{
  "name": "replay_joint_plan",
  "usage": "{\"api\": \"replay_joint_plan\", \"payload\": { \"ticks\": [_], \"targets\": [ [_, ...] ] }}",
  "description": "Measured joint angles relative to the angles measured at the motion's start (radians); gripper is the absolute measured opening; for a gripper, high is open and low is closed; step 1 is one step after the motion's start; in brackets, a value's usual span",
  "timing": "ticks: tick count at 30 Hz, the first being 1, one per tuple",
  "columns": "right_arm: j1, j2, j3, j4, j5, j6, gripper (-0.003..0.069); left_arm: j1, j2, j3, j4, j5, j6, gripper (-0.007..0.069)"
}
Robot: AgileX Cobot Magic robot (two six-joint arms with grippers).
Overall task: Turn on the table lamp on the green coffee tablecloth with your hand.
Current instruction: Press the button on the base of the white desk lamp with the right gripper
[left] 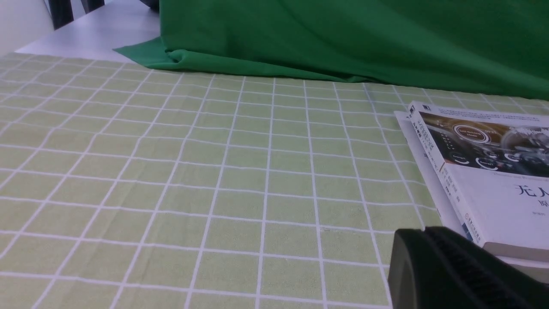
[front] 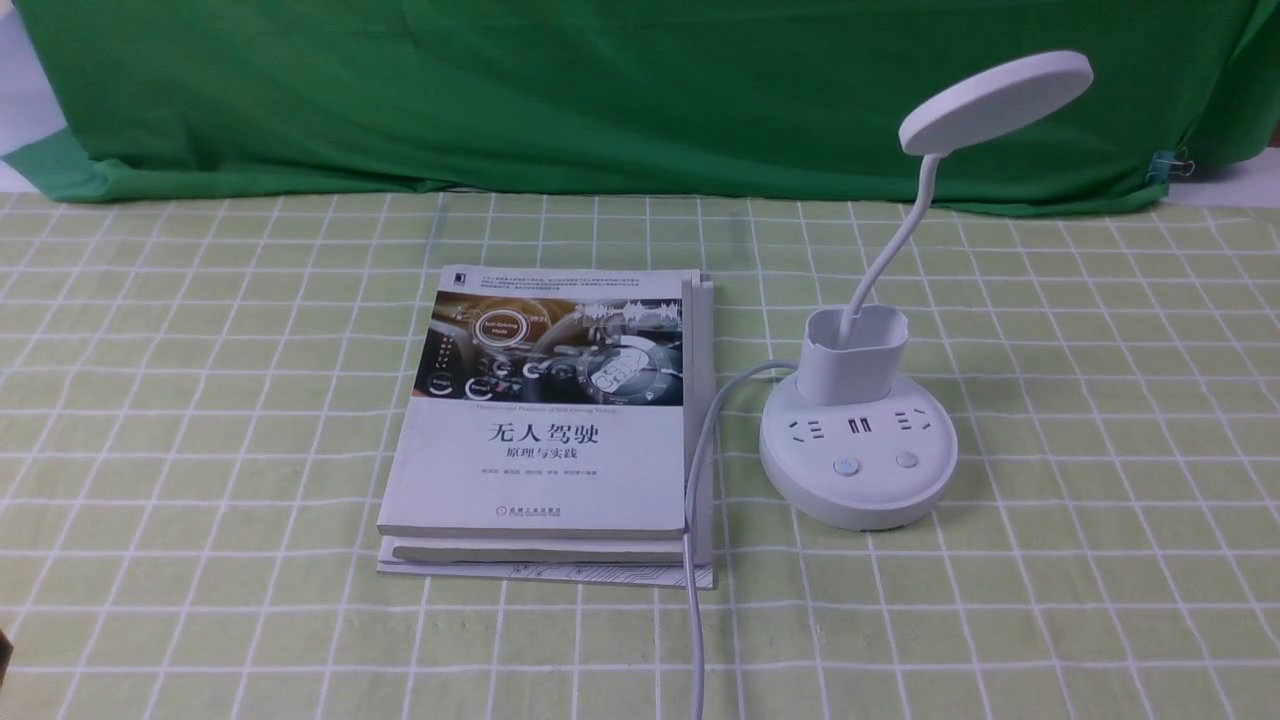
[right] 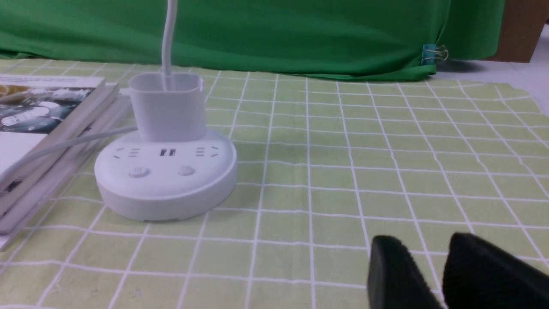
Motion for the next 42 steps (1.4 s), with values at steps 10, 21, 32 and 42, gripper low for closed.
{"api": "replay_joint_plan", "payload": {
  "ticks": [10,21,32,42],
  "targets": [
    [0.0,0.0,0.0,0.0,-0.005,0.0,0.0239,0.0,0.0,0.0,0.0,0.0,0.0,0.0003],
    [0.0,0.0,0.0,0.0,-0.047,0.094,0.0239,0.0,0.0,0.0,0.0,0.0,0.0,0.0003],
    [0.0,0.0,0.0,0.0,-0.227,0.39,0.0239,0.0,0.0,0.0,0.0,0.0,0.0,0.0003],
    [0.003,0.006,-0.01,0.0,-0.25,0.51,0.009,0.0,0.0,0.0,0.0,0.0,0.0,0.0003]
  ]
}}
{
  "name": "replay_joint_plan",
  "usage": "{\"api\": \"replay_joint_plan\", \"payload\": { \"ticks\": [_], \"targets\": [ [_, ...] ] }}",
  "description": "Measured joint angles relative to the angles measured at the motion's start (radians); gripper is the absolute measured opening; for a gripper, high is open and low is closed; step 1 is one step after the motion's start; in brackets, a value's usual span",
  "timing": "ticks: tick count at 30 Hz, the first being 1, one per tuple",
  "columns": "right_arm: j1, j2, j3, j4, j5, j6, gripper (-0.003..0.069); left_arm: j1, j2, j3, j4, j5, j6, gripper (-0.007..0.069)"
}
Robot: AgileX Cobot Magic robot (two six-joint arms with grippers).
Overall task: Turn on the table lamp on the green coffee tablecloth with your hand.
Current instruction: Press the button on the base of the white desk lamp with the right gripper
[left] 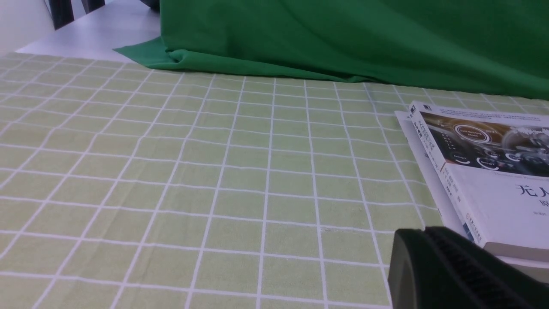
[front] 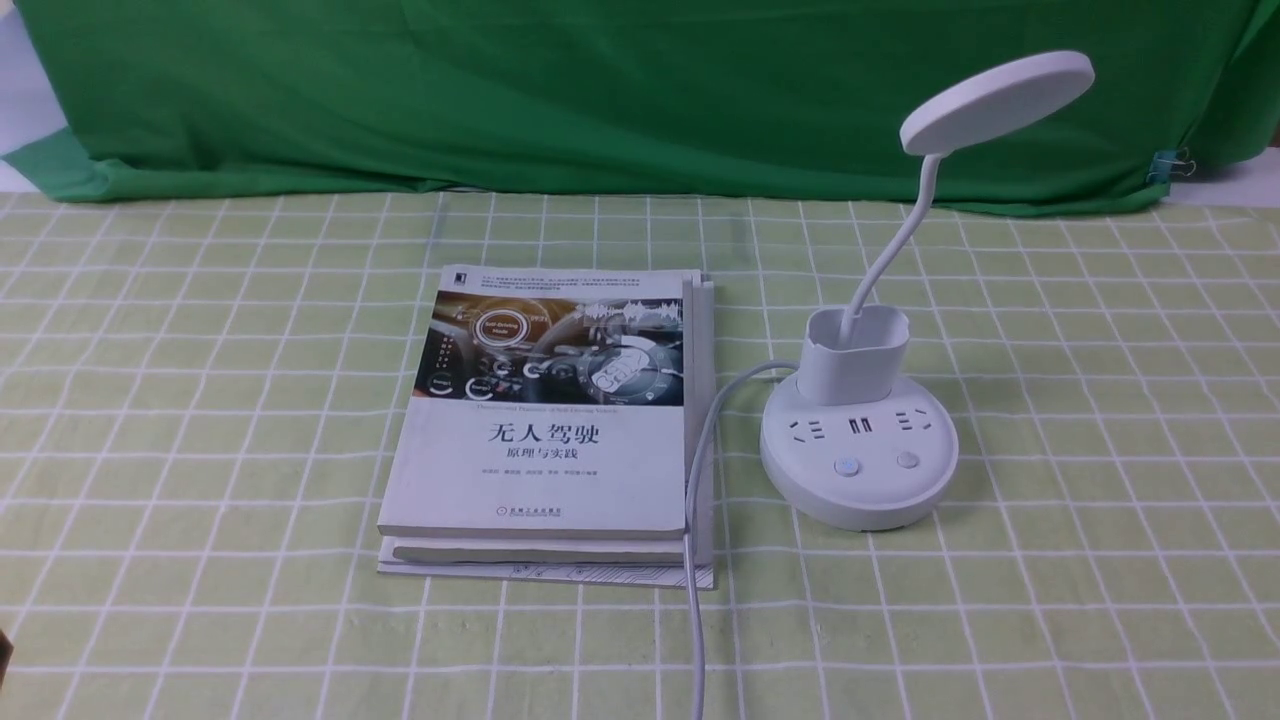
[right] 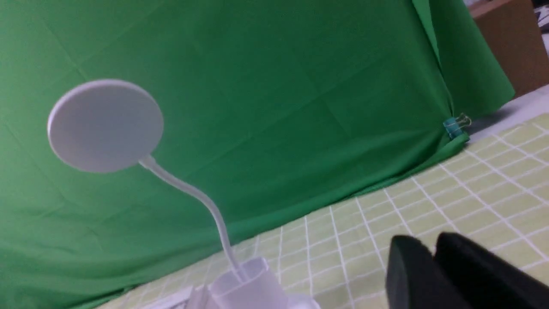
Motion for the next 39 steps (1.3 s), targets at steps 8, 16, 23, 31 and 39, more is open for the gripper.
{"api": "replay_joint_plan", "payload": {
  "ticks": [8,16,23,31,39],
  "targets": [
    [0.087,0.409,-0.4,0.001,0.54,-0.217,0.0035,0.0,0.0,0.0,0.0,0.0,0.0,0.0003],
    [0.135,0.949,-0.682,0.001,0.77,-0.388,0.003,0.0,0.0,0.0,0.0,0.0,0.0,0.0003],
    [0.255,1.317,-0.862,-0.001,0.721,-0.449,0.003,0.0,0.0,0.0,0.0,0.0,0.0,0.0003],
    [0.307,1.652,-1.09,-0.001,0.696,-0.522,0.003,0.0,0.0,0.0,0.0,0.0,0.0,0.0003],
    [0.303,1.815,-1.246,-0.001,0.697,-0.547,0.003,0.0,0.0,0.0,0.0,0.0,0.0,0.0003]
  ]
}}
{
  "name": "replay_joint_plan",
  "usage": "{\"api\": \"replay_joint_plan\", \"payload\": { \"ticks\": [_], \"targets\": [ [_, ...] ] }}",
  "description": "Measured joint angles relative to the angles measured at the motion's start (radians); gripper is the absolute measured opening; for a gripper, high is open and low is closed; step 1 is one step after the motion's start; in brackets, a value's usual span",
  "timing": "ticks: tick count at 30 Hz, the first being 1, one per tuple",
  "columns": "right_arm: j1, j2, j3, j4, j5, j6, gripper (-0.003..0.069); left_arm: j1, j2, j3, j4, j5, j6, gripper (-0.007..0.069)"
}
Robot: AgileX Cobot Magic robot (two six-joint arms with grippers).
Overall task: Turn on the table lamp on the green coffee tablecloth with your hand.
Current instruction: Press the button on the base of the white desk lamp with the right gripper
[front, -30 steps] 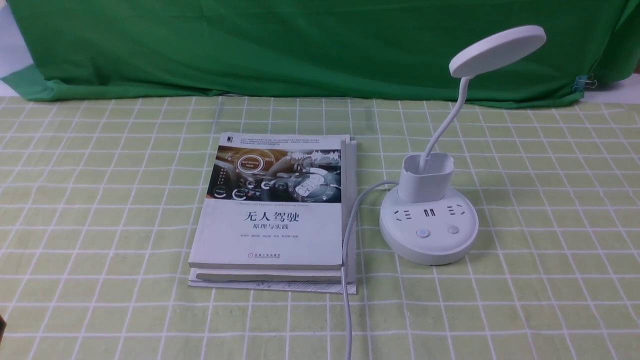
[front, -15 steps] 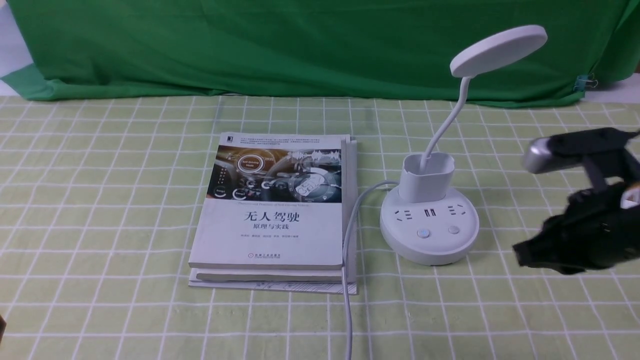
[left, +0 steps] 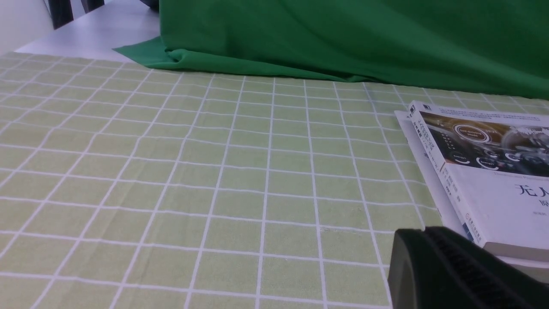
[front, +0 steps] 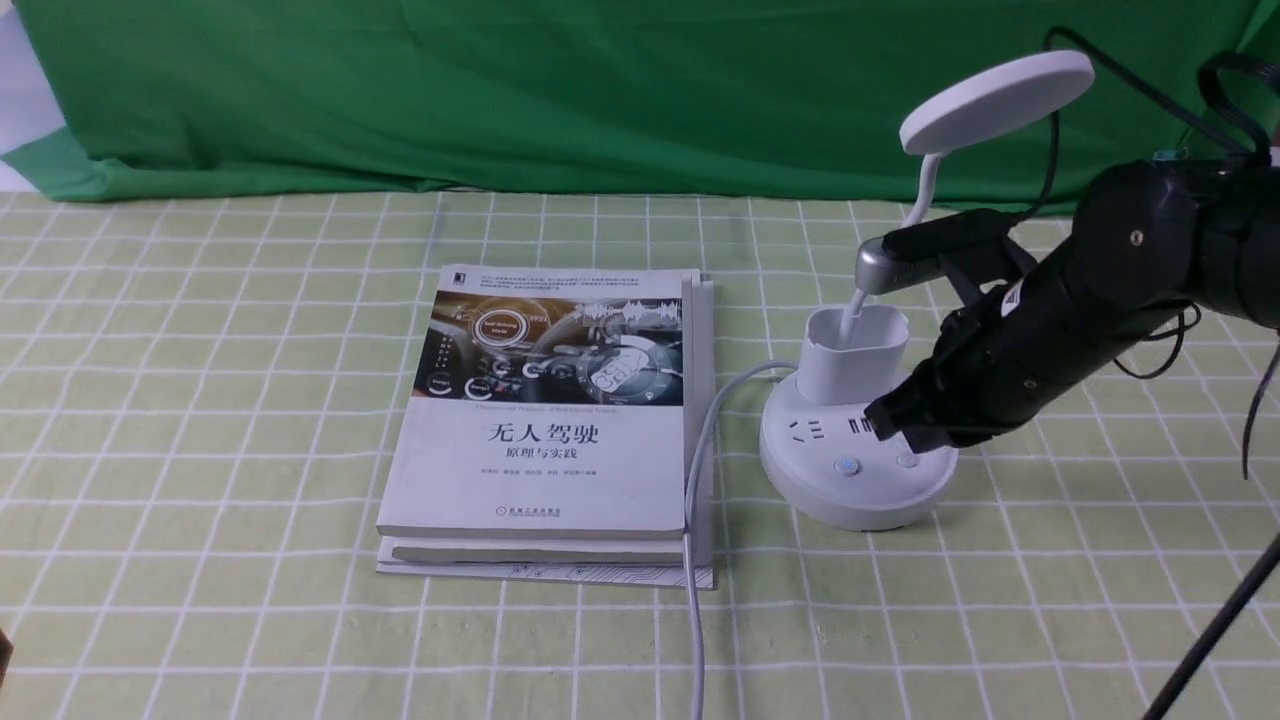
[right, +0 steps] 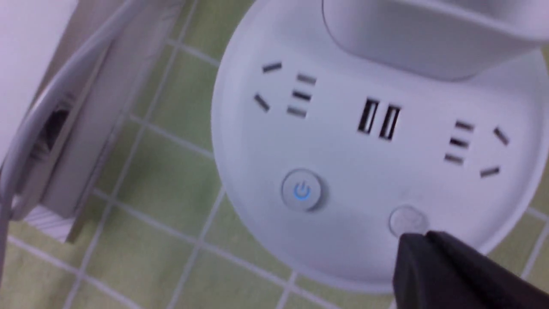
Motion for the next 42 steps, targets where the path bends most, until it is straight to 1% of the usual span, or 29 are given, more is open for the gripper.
{"api": "replay_joint_plan", "payload": {
  "ticks": [6,10,18,28,42],
  "targets": [
    [-0.019,0.075,-0.068,-0.002,0.028,-0.005,0.003,0.0,0.0,0.0,0.0,0.0,0.0,0.0003],
    [-0.019,0.081,-0.071,0.0,0.029,-0.005,0.003,0.0,0.0,0.0,0.0,0.0,0.0,0.0003],
    [-0.019,0.084,-0.071,0.051,0.029,-0.029,0.003,0.0,0.0,0.0,0.0,0.0,0.0,0.0003],
    [-0.029,0.137,-0.092,0.06,0.028,-0.035,0.0031,0.0,0.0,0.0,0.0,0.0,0.0,0.0003],
    [-0.029,0.055,-0.087,0.057,0.038,-0.037,0.0031,0.0,0.0,0.0,0.0,0.0,0.0,0.0003]
  ]
}}
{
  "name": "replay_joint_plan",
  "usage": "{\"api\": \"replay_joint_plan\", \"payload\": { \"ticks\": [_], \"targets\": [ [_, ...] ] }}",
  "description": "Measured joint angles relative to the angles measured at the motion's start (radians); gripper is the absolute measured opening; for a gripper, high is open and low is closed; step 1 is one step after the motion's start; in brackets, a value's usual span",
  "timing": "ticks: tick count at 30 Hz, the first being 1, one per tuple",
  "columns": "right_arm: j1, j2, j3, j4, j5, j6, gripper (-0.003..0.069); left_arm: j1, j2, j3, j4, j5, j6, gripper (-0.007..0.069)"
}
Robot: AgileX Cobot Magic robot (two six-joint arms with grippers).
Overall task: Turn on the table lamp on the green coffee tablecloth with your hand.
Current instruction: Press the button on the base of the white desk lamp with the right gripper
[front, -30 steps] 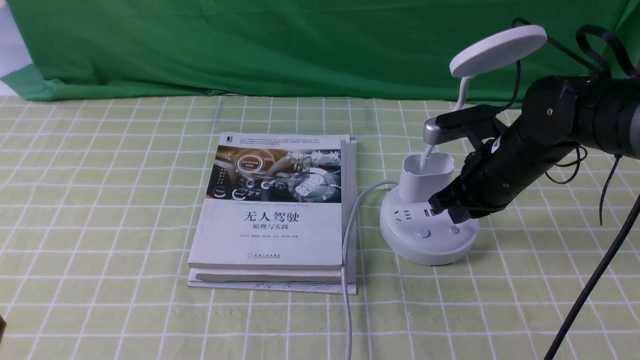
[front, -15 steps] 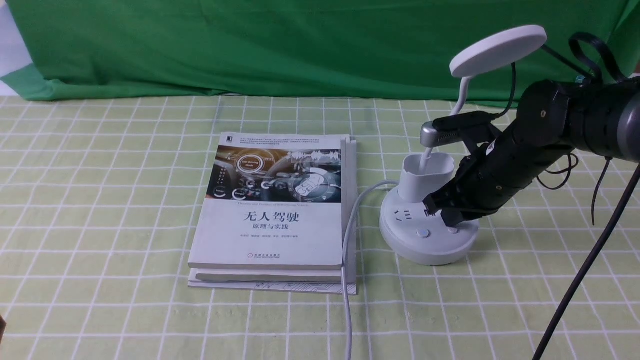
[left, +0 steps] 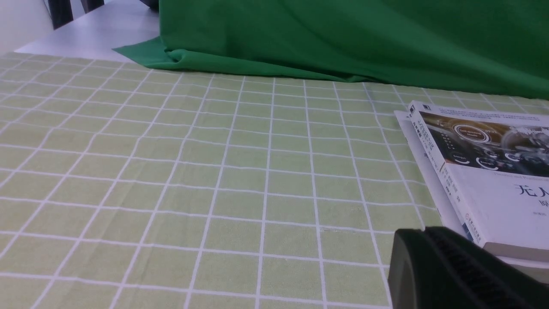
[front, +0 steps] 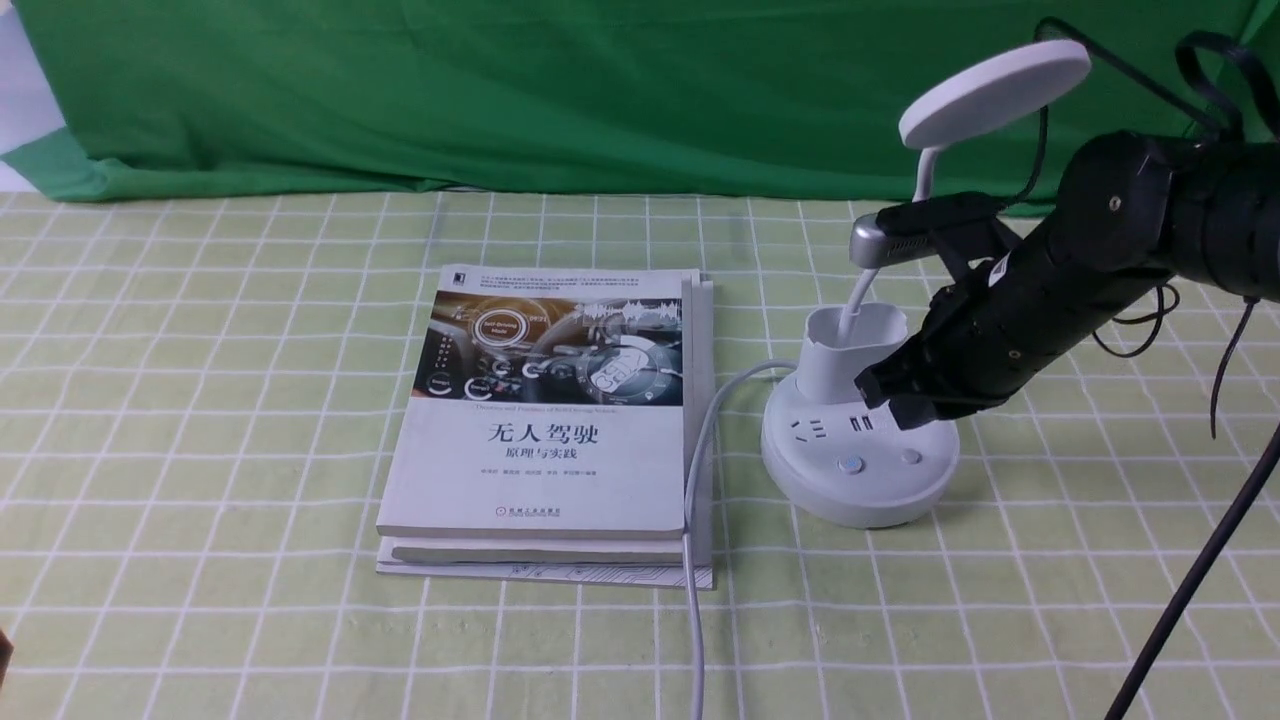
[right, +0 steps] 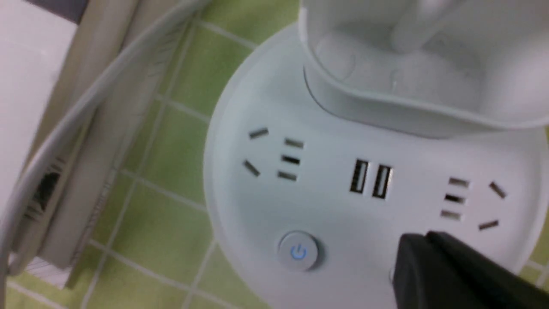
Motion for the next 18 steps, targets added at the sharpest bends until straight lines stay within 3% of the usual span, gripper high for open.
{"api": "replay_joint_plan", "payload": {
  "ticks": [18],
  "targets": [
    [0.0,0.072,-0.003,0.005,0.027,-0.001,0.0031,0.0,0.0,0.0,0.0,0.0,0.0,0.0003]
  ]
}}
